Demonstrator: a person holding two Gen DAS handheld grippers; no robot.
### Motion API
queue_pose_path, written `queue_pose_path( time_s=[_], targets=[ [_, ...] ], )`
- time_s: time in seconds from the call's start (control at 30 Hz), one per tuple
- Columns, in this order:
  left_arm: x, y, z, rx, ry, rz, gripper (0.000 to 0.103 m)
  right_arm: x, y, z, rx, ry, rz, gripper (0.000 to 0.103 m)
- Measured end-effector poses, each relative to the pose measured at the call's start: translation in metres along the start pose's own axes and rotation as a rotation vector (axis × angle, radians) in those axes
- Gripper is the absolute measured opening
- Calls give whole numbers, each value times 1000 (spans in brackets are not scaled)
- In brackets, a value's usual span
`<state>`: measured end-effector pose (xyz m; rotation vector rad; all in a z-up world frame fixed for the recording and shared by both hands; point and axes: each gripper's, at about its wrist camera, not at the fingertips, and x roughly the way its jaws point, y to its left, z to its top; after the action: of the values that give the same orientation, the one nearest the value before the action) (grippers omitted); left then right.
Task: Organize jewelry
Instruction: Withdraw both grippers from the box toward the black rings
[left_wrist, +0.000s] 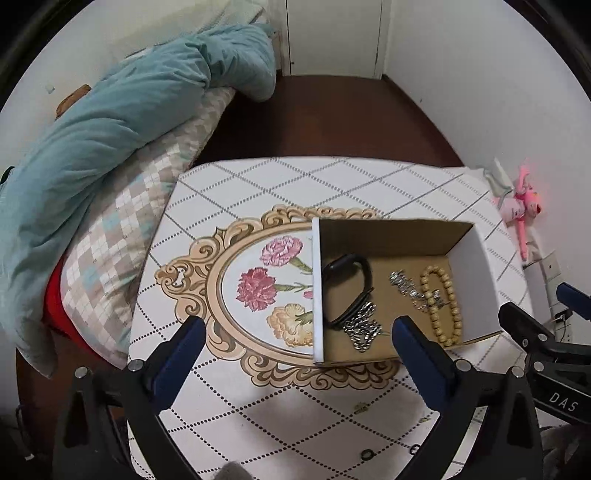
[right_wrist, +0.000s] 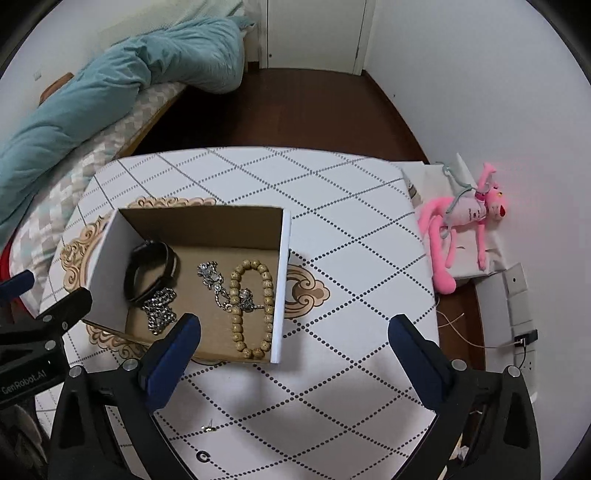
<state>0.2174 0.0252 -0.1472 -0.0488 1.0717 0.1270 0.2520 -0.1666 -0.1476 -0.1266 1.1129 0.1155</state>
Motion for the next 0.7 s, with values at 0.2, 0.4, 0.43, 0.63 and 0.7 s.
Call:
queue_pose_path(
  time_s=[0.2, 0.4, 0.43, 0.63, 0.7],
  targets=[
    [-38, 0, 1, 5, -75, -24, 103, -46, 0, -2, 28, -86, 6, 103],
    [-65, 2, -9, -2, -109, -18, 103, -81, -3, -16, 55, -131, 23, 103],
    [-67, 3, -12, -6, -109, -11, 103, -83, -3, -22, 57, -126, 27, 103],
    [-54, 10, -50, 2, -71, 14, 103, -67, 7, -72, 51, -65, 53, 103],
    [-41, 11, -69, 20, -33, 31, 103, -53, 12, -90, 50, -35, 64, 103]
  ],
)
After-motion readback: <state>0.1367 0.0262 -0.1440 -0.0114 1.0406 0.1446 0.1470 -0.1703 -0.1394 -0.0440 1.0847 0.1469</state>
